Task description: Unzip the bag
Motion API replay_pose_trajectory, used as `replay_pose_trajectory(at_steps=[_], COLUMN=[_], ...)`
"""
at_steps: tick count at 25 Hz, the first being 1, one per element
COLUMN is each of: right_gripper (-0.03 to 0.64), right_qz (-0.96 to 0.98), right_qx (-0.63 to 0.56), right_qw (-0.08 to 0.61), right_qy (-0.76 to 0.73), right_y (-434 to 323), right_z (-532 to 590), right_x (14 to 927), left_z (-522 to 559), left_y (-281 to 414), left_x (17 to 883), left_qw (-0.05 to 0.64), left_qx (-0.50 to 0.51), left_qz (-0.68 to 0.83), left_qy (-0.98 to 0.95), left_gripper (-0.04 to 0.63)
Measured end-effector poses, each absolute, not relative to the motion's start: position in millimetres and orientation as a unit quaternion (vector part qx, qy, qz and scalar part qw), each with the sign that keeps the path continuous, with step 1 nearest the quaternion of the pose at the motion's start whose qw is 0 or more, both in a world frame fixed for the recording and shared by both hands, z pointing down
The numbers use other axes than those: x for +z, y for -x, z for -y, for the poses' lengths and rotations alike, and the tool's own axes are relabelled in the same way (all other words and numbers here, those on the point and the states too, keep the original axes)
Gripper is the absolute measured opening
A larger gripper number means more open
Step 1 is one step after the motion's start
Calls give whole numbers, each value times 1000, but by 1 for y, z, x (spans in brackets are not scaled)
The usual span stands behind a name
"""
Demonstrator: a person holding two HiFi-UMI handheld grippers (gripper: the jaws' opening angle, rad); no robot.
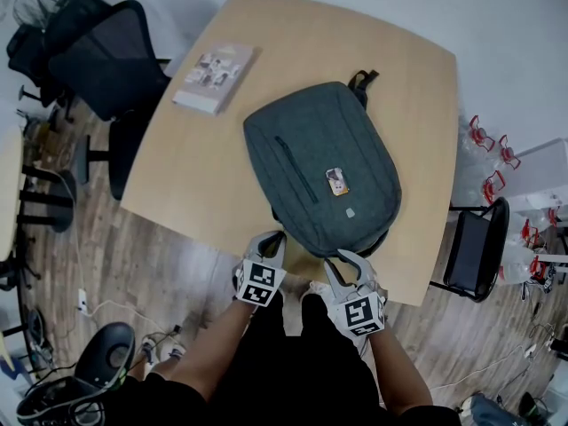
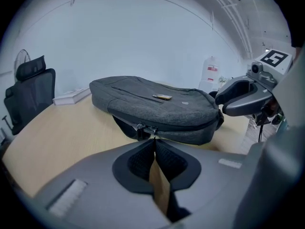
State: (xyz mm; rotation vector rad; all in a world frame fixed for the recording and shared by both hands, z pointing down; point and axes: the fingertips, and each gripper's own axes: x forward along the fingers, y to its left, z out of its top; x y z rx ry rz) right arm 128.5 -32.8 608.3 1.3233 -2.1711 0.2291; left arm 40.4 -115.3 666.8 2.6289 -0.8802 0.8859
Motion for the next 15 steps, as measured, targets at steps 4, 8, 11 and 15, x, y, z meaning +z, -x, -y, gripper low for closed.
replay_pose_trajectory(at_steps=[4,8,11,15], right_gripper=[115,115,115,155], right_qz=[817,819,823,841], right_qx=[84,76,60,19], right_qw=[293,298,307,353], right_qy=[-489,-485,-475,-411], right_y=[-127,-127,-126,-114], right_z=[33,36,38,37], right_x=[610,608,606,614], left_z=[122,127,128,126], left_y=[-41,-47,-49,-48], left_x=[669,670,668,670], left_qw=[96,79,81,88], left_qx=[320,329,325,321], left_qz=[305,299,296,289], left_qy=[-892,-892,-895,-897], left_gripper=[29,31,29,28])
